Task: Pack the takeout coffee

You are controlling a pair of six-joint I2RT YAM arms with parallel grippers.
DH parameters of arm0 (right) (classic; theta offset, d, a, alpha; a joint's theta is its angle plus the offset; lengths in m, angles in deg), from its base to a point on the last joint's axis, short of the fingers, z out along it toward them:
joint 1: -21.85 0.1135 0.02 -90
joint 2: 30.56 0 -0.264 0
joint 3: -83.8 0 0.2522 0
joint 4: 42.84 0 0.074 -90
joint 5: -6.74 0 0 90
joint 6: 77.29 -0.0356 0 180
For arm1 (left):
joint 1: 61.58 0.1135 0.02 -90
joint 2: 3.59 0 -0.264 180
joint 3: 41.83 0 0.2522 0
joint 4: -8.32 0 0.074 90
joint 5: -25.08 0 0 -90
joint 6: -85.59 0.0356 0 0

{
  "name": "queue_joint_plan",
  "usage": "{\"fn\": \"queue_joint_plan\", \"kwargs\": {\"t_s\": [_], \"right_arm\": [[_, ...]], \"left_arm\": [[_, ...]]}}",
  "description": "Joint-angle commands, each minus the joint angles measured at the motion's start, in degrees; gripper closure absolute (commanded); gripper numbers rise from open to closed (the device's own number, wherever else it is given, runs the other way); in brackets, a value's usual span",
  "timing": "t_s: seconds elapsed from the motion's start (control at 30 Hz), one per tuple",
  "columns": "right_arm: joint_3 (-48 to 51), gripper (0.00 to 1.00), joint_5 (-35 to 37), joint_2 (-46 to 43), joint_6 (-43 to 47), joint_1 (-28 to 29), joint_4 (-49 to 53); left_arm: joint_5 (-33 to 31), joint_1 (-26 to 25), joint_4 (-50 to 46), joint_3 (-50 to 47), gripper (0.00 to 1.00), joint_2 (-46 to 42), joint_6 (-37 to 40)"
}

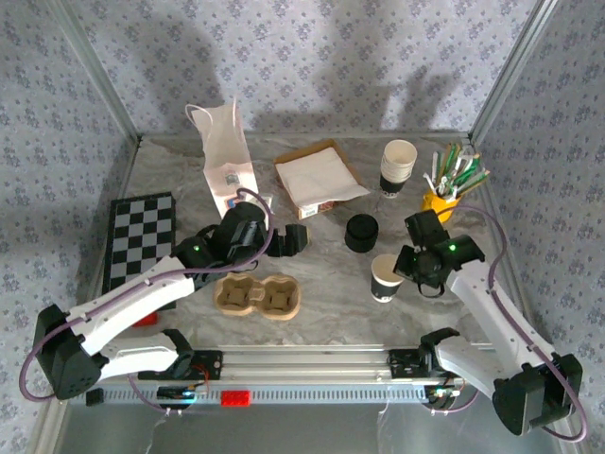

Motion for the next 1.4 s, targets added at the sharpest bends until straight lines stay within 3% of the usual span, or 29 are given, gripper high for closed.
{"fn": "queue_joint_plan", "kwargs": {"t_s": [0.0, 0.17, 0.3, 0.37, 0.63, 0.93, 1.1, 1.37], "right_arm": [[1.6, 1.00, 0.4, -1.8, -1.9, 0.5, 0.6], [1.8, 0.96, 0.2, -2.3, -1.6, 1.1, 0.8], [0.5, 0.87, -0.2, -2.2, -1.5, 2.4, 0.0], [0.3, 0.76, -0.3, -1.4, -1.5, 2.6, 0.1], [-6.6, 0.61, -2.7, 0.0, 1.0, 2.7, 3.1], [-19.5, 0.35, -1.9, 16.9, 15.6, 4.4, 2.8], [-27.1, 0.28, 3.2, 27.1, 21.9, 8.4, -1.4], [-32.2, 0.18, 8.8, 39.3, 28.6, 8.4, -4.5]], "left_arm": [[-1.3, -0.3, 0.6, 0.7, 0.00, 1.0, -0.3], [-1.3, -0.2, 0.0, 1.5, 0.00, 1.9, 0.0], [-1.8, -0.2, -0.1, 1.7, 0.00, 2.2, 0.4], [-2.1, -0.3, -0.3, 1.9, 0.00, 2.4, 0.5], [-2.6, -0.3, -2.0, 3.5, 0.00, 2.4, 1.3], [-3.9, 0.2, -3.3, 5.1, 0.00, 1.5, 2.1], [-3.8, 1.8, -4.1, 4.7, 0.00, 0.8, 1.9], [-4.2, 4.4, -3.7, 1.9, 0.00, -1.8, 1.4]]}}
